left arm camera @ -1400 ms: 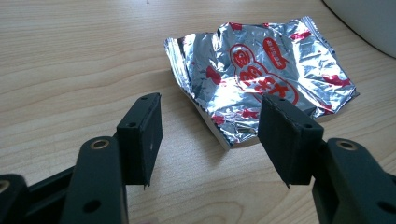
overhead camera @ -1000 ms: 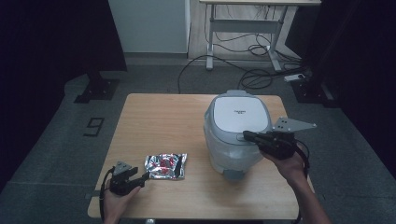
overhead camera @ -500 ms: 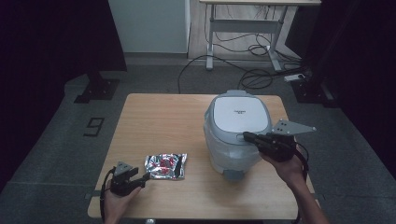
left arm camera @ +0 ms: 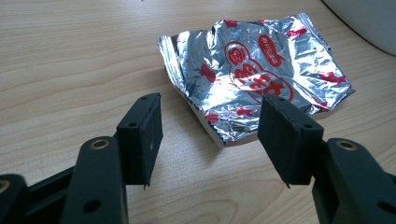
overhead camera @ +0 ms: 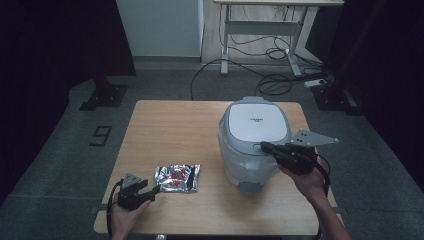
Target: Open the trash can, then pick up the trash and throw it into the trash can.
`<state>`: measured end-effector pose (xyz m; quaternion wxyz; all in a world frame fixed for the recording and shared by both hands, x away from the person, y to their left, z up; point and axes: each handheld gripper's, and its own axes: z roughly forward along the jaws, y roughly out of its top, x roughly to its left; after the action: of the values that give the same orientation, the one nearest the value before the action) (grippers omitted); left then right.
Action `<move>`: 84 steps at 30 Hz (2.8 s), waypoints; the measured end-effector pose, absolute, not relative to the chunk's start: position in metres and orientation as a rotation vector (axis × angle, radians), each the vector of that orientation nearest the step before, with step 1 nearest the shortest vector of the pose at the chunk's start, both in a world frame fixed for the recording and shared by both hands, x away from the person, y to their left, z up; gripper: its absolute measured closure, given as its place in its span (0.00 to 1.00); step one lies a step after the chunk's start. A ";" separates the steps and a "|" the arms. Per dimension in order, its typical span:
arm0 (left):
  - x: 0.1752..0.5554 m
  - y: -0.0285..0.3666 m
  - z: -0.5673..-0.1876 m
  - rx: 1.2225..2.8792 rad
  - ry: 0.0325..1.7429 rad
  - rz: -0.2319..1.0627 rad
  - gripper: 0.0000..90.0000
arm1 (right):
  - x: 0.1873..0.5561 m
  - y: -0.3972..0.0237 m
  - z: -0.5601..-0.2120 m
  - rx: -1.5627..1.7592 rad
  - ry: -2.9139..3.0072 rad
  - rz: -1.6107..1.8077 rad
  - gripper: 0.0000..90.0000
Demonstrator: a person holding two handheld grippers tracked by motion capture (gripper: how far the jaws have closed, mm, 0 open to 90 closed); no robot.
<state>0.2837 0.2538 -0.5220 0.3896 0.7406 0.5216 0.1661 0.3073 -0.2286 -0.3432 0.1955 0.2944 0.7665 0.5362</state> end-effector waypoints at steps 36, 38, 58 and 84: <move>0.285 0.255 -0.524 1.893 1.339 0.414 0.45 | 0.271 -0.307 -0.442 1.008 2.040 1.519 1.00; 0.285 0.255 -0.525 1.893 1.340 0.411 0.45 | 0.274 -0.308 -0.455 1.034 2.037 1.502 0.92; 0.285 0.256 -0.525 1.893 1.344 0.416 0.42 | 0.284 -0.306 -0.510 1.153 2.077 1.342 0.59; 0.336 0.235 -0.533 1.955 1.403 0.457 0.35 | 0.285 -0.315 -0.520 1.231 2.062 1.297 0.57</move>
<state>0.3362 0.2351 -0.5330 0.3392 0.7509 0.5388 0.1754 0.2850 -0.3150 -0.5203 0.2047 0.4415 0.7395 0.4652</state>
